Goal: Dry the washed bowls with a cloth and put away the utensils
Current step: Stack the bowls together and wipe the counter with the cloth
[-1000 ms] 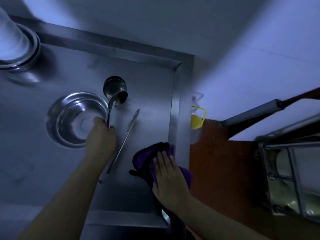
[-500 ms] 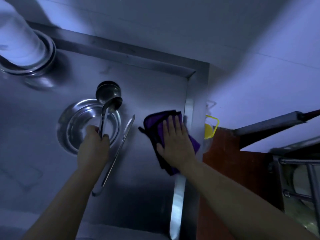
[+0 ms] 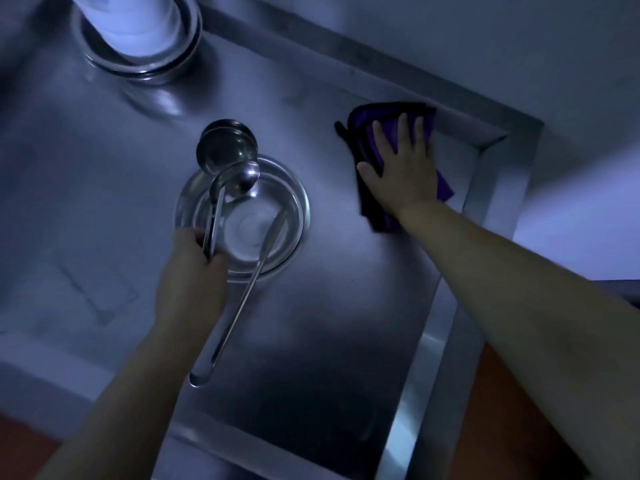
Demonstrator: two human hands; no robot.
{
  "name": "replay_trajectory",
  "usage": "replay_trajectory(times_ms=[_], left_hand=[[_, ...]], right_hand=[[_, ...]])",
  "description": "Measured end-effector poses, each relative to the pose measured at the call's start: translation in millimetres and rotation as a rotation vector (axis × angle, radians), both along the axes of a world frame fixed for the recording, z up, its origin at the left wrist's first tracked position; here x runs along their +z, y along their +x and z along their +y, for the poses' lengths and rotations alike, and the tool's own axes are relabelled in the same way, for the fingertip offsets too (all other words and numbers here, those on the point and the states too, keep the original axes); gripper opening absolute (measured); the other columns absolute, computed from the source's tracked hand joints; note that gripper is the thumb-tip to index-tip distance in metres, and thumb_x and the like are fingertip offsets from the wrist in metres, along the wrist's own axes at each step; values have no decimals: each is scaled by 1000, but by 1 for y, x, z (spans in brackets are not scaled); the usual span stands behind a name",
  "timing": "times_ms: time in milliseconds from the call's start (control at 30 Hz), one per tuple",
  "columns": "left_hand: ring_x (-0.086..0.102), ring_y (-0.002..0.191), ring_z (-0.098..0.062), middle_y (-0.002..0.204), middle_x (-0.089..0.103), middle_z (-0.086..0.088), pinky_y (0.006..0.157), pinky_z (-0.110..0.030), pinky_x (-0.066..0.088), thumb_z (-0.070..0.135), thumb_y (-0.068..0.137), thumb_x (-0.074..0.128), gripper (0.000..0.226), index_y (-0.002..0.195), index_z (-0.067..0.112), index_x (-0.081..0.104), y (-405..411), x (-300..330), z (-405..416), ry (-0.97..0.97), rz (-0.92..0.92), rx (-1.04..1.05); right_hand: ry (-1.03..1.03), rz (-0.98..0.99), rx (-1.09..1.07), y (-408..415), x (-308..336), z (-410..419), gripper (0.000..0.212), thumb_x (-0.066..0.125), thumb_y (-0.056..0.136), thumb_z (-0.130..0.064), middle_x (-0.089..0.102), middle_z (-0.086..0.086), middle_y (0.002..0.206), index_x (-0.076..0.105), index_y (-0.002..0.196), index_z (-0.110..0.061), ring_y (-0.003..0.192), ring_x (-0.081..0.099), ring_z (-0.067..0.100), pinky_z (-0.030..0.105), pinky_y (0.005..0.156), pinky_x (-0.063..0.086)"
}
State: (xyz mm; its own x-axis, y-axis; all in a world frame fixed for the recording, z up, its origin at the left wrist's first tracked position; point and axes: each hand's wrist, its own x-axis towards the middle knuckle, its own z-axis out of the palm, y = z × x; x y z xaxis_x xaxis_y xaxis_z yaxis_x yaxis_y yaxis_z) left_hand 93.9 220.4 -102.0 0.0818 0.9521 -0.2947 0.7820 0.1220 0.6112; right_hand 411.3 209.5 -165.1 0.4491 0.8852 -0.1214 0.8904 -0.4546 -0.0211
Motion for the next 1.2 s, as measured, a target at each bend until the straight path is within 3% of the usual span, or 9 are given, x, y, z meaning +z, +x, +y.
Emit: replay_trajectory(times_ms=[367, 567, 733, 900, 1067, 1200], left_hand=[[49, 63, -16, 72, 52, 1, 53, -32, 34, 18, 89, 48, 9, 96, 14, 44, -34, 14, 27, 25, -56, -64], [50, 62, -15, 71, 51, 2, 49, -29, 31, 16, 90, 47, 10, 97, 15, 40, -33, 20, 21, -18, -75, -153], [40, 59, -8, 69, 43, 9, 50, -30, 25, 14, 89, 46, 12, 97, 12, 38, -22, 19, 17, -22, -37, -264], [48, 66, -28, 73, 49, -1, 58, -36, 36, 18, 90, 47, 17, 103, 10, 40, -13, 17, 10, -44, -41, -320], [48, 70, -28, 83, 51, -6, 63, -36, 36, 16, 90, 47, 13, 99, 11, 38, -20, 22, -5, -9, -55, -362], [49, 73, -30, 82, 51, -8, 62, -36, 36, 14, 90, 45, 15, 103, 8, 40, -43, 27, -20, 10, -64, -361]], right_hand=[[60, 184, 169, -189, 6, -109, 72, 47, 83, -52, 22, 23, 154, 33, 147, -22, 143, 11, 42, 58, 114, 13], [30, 243, 364, -264, 7, -192, 71, 50, 82, -49, 27, 14, 154, 32, 146, -26, 144, 16, 35, 57, 114, 19], [-40, 191, 367, -226, 19, -242, 71, 51, 80, -46, 27, 11, 154, 38, 145, -21, 143, 19, 32, 48, 115, 23], [-126, 20, 136, -157, 27, -211, 68, 43, 86, -46, 31, 18, 151, 36, 145, -14, 141, 26, 38, 50, 113, 23], [-216, -88, -156, -89, 35, -180, 72, 43, 92, -42, 15, 18, 157, 18, 151, -10, 146, 9, 31, 48, 116, 4], [-213, -82, -191, -119, 41, -200, 71, 44, 91, -38, 18, 22, 155, 22, 148, -2, 146, 10, 32, 45, 117, 3]])
